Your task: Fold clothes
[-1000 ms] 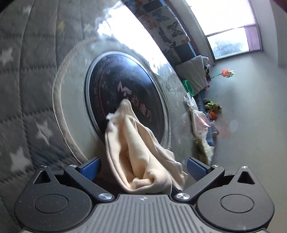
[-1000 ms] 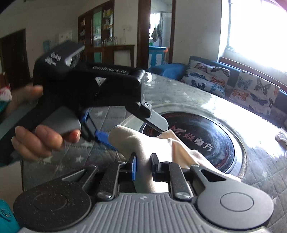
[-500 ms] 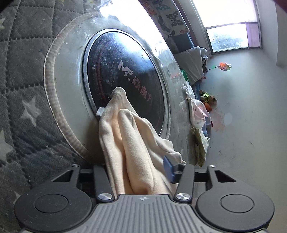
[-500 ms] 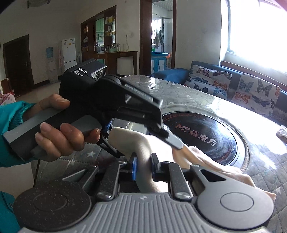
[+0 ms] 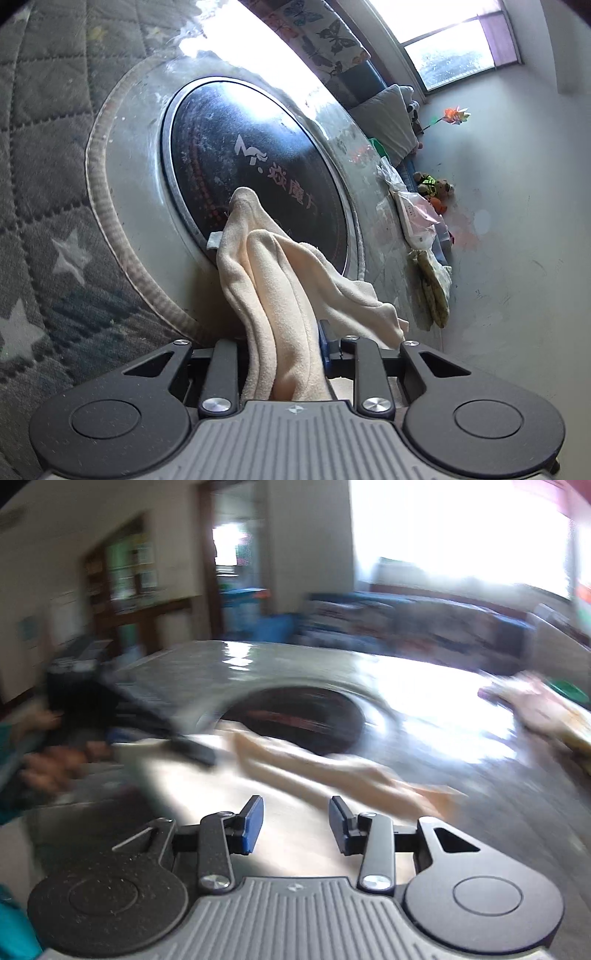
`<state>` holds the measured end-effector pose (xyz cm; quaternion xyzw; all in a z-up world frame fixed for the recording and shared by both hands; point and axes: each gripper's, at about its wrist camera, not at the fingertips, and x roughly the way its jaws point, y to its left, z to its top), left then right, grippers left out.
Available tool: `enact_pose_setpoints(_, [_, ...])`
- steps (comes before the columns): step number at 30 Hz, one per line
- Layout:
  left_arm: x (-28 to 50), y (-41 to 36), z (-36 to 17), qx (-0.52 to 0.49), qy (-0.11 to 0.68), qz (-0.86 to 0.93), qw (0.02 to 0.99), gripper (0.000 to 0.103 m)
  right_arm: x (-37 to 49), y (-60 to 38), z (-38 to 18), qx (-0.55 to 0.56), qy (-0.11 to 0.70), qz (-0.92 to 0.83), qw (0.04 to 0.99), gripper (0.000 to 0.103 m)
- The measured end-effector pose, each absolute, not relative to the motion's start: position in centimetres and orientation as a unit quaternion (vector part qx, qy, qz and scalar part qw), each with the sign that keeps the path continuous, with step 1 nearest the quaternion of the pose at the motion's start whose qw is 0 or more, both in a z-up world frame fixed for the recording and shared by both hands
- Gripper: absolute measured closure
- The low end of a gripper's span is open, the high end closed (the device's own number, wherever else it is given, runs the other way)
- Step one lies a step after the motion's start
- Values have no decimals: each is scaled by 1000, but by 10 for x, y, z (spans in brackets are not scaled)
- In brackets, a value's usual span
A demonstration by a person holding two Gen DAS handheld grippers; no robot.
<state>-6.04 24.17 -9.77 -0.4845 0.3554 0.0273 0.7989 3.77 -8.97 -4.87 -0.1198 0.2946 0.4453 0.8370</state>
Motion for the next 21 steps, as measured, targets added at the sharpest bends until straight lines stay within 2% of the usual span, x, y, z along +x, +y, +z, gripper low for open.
enact_pose_setpoints(3, [-58,237,-93,-460,359,33,812,77,65,-112,-62,-79,328,405,850,61])
enact_pose_setpoints(4, [-58,235,-92,-452,360,35,816,77,75,-119,-66,-65,339,391,853,54])
enact_pose_setpoints(5, [-57,233,-90,-443,361,37,820,77,81,-123,-69,-48,345,387,854,52])
enact_pose_setpoints(11, [-55,230,-88,-428,366,43,825,77,108,-136,-83,62,371,375,847,50])
enact_pose_setpoints(15, [-54,229,-88,-421,367,44,828,77,117,-138,-89,87,380,357,849,50])
enact_pose_setpoints(18, [-53,227,-87,-414,366,45,832,77,113,-131,-90,59,377,357,852,59])
enact_pose_setpoints(19, [-53,227,-87,-413,366,46,833,77,111,-129,-90,58,379,361,850,74])
enact_pose_setpoints(20, [-52,227,-86,-411,367,46,834,77,110,-127,-89,58,381,364,848,81])
enact_pose_setpoints(21, [-52,226,-86,-408,367,47,834,77,108,-125,-89,58,383,368,845,83])
